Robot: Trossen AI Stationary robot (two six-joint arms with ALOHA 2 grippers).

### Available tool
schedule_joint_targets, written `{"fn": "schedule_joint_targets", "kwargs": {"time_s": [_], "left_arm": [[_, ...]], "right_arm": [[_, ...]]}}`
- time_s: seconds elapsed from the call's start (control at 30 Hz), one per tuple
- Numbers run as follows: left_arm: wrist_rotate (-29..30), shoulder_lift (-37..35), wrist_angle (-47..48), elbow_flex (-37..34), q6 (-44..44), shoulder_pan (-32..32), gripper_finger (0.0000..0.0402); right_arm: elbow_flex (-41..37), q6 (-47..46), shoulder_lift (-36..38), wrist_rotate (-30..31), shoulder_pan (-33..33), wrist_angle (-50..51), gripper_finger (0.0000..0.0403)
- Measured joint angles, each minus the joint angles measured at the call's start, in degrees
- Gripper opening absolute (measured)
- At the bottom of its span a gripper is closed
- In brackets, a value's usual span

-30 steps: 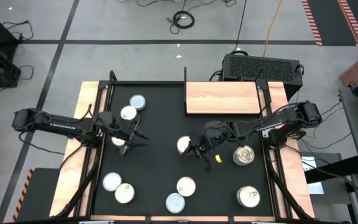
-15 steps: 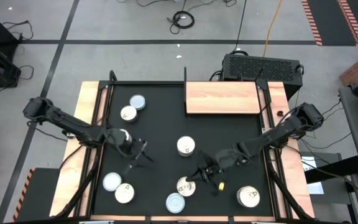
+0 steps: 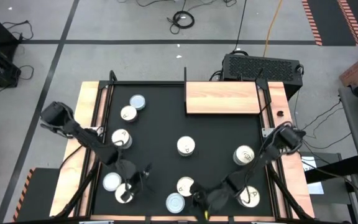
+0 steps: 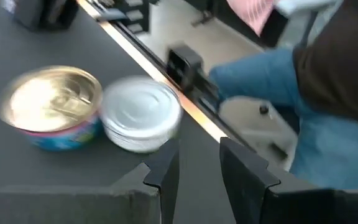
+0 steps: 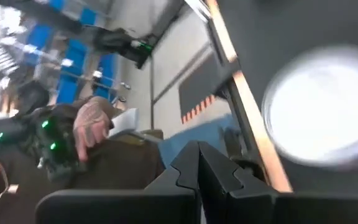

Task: Stack canned seafood by type on shelf
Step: Put the green can on the shelf

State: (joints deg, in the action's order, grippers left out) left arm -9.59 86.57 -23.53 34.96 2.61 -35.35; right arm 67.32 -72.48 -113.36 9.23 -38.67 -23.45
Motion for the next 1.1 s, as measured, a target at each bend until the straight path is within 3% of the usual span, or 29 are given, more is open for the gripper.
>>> {"fn": "schedule_joint_targets", "kwargs": {"time_s": [0.27, 0.6, 0.8, 1.1], "left_arm": [[0.0, 7.7, 0.1, 1.9, -0.7, -1.2, 0.0116], [-0.1, 14.1, 0.2, 6.7, -6.2, -1.2, 0.0116], [-0.5, 16.9, -0.1, 9.2, -8.7, -1.1, 0.0116], [-0.7, 19.1, 0.4, 11.5, -9.1, -1.1, 0.0116]], "right_arm": [[11.2, -20.1, -4.7, 5.4, -0.4, 25.1, 0.0], [11.5, -31.5, -4.7, 17.6, -4.4, 32.3, 0.0011], [11.5, -33.6, -4.7, 20.8, -5.1, 33.5, 0.0066], [11.4, -35.9, -4.7, 17.4, -3.7, 35.9, 0.019]]}}
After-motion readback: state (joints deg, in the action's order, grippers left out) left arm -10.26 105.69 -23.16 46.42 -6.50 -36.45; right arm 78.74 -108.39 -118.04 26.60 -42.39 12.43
